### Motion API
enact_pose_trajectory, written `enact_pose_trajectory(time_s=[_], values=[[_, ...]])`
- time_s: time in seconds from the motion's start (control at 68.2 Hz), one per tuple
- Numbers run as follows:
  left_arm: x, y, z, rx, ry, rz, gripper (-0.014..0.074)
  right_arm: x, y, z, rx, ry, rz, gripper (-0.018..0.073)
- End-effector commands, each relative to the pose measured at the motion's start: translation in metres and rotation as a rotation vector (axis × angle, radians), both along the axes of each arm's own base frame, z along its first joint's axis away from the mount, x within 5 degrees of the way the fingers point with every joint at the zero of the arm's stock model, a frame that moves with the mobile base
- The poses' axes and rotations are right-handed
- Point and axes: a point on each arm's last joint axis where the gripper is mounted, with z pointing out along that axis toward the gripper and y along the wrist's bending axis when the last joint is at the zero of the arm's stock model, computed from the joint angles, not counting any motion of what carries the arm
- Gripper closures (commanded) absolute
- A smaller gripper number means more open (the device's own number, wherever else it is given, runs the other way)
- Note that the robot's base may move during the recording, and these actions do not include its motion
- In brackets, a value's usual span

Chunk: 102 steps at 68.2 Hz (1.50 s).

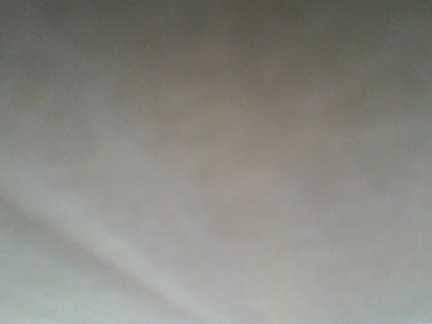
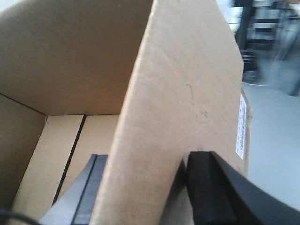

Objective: Grab box from left shelf to table start
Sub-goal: 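Carry the box with both grippers toward the white table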

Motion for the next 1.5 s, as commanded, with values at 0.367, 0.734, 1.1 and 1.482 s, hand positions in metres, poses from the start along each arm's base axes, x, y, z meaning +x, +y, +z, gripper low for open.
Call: enact_pose_trajectory(time_s=[0.367, 0.734, 1.1, 1.482], values=[[0.0023, 0.003, 0.0024, 0.052, -0.012, 0.017, 0.0689, -0.0031, 0.0011, 0.0131, 0.057, -0.064, 0.016, 0.0501], [0.0023, 0.003, 0.0024, 0.052, -0.012, 0.017, 0.0689, -0.0031, 0.0012, 0.013, 0.057, -0.064, 0.016, 0.0501], [0.0023, 0.003, 0.0024, 0.052, -0.012, 0.017, 0.0689, -0.0031, 0.0012, 0.013, 0.057, -0.064, 0.016, 0.0501], [0.0023, 0.003, 0.0024, 0.052, -0.012, 0.017, 0.0689, -0.0031, 0.0012, 0.013, 0.057, -0.064, 0.016, 0.0501]])
